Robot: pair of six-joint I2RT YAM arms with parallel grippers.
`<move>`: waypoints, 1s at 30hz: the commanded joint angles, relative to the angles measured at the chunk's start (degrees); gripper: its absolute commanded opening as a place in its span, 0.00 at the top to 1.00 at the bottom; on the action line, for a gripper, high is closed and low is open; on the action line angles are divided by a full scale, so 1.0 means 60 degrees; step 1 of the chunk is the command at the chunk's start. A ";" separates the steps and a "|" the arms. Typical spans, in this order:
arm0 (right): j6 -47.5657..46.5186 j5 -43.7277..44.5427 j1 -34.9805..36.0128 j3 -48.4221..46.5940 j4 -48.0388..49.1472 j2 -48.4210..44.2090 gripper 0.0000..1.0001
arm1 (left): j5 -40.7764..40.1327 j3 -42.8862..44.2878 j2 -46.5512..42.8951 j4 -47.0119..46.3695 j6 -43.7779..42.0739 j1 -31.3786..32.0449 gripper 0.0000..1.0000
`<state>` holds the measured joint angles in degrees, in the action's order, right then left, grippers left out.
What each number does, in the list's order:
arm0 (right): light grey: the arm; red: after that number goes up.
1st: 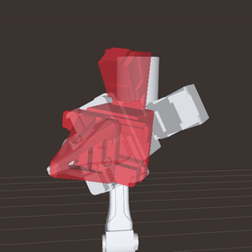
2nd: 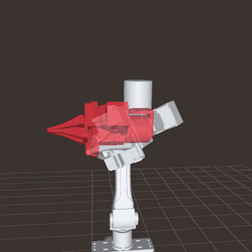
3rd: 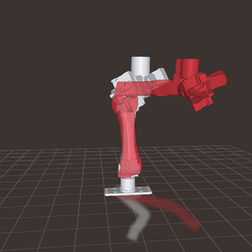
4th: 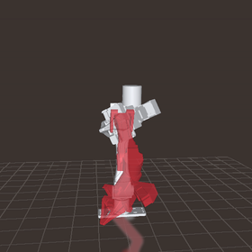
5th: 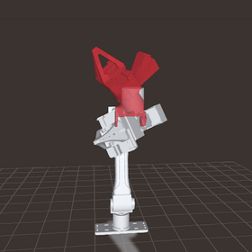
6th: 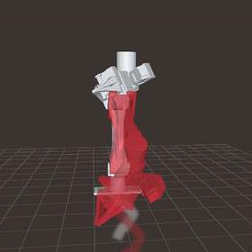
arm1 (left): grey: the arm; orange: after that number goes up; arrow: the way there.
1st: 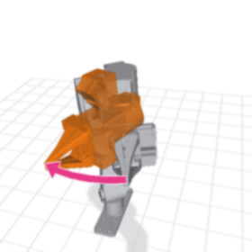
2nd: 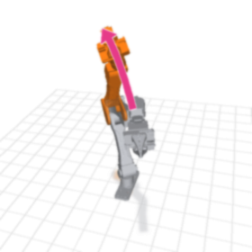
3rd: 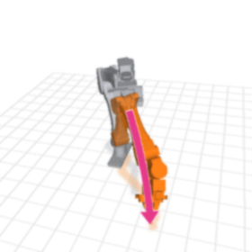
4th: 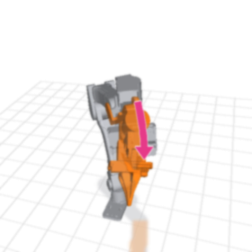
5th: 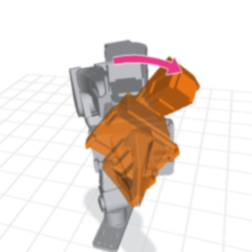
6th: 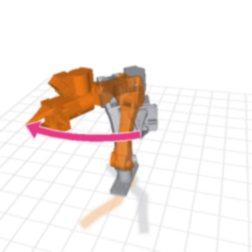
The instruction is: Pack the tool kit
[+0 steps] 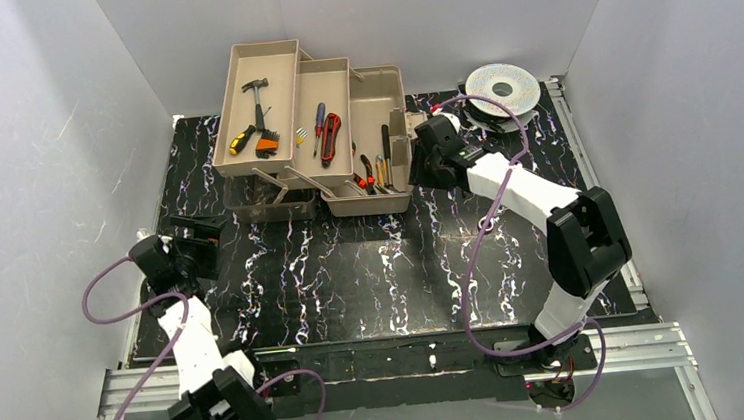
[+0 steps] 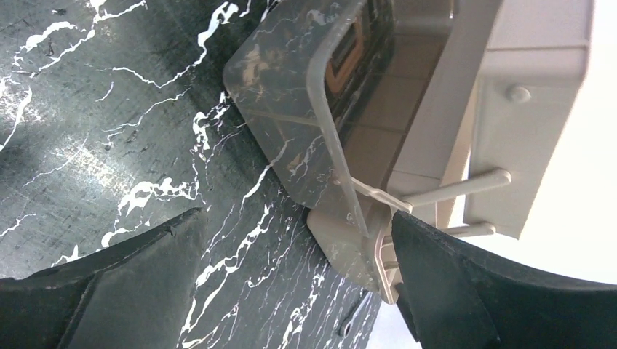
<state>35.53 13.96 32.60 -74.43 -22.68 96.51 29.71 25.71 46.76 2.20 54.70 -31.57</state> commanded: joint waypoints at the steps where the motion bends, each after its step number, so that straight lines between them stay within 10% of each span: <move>1: 0.0115 -0.0134 -0.0100 -0.0638 -0.0004 0.0277 0.51 | 0.0375 0.0753 0.0908 0.0233 -0.0178 -0.0142 0.02; 4: 0.0041 -0.0153 -0.0127 -0.0637 -0.0013 0.0434 0.68 | 0.0832 0.0999 0.1624 -0.0260 0.0090 -0.0146 0.02; 6: -0.0002 -0.0131 -0.0152 -0.0557 -0.0029 0.0408 0.98 | 0.1122 0.1210 0.2133 -0.0307 0.0242 -0.0143 0.02; 30: 0.0056 0.1027 -0.0280 0.1960 0.1557 -0.1564 0.99 | 0.0836 0.1669 0.6442 -0.5647 0.1710 0.1446 0.09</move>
<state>35.79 17.58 32.23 -63.07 -14.74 88.62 31.48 33.08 81.69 -21.50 65.80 -25.65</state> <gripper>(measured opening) 0.042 0.937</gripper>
